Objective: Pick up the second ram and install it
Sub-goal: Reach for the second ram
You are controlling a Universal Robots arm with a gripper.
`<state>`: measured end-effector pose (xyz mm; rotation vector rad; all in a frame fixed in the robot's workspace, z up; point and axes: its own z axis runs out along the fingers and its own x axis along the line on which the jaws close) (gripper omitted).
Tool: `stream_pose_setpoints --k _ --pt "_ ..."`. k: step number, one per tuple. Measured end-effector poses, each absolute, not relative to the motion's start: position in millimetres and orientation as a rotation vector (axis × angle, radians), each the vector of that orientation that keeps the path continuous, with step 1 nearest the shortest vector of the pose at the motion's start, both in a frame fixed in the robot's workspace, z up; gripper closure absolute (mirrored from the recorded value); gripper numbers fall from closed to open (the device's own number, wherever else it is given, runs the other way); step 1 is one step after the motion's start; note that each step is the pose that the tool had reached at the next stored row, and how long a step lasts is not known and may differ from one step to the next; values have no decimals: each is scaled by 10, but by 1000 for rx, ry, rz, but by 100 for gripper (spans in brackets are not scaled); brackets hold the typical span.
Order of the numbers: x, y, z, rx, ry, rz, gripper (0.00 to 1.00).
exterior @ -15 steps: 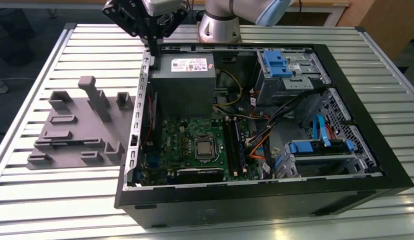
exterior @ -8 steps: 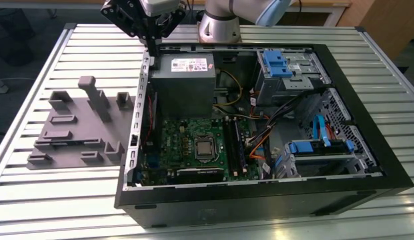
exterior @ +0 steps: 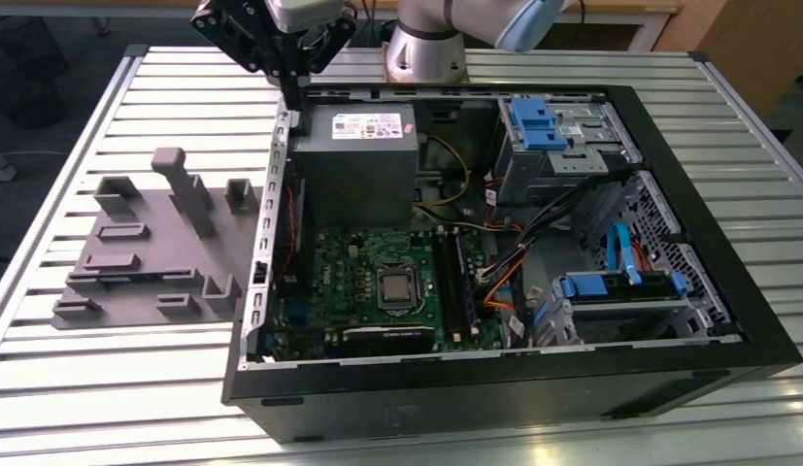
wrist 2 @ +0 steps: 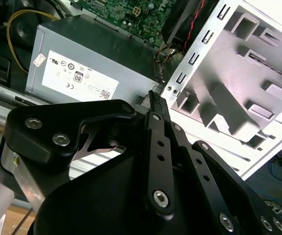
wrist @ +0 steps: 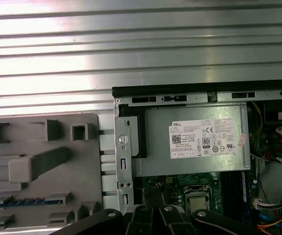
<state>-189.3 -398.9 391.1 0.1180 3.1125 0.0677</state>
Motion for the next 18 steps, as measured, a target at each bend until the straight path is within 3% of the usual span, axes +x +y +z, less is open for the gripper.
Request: stream_pose_setpoints --k 18 --pt "-2010 -3989 3901 118 3112 68 89"
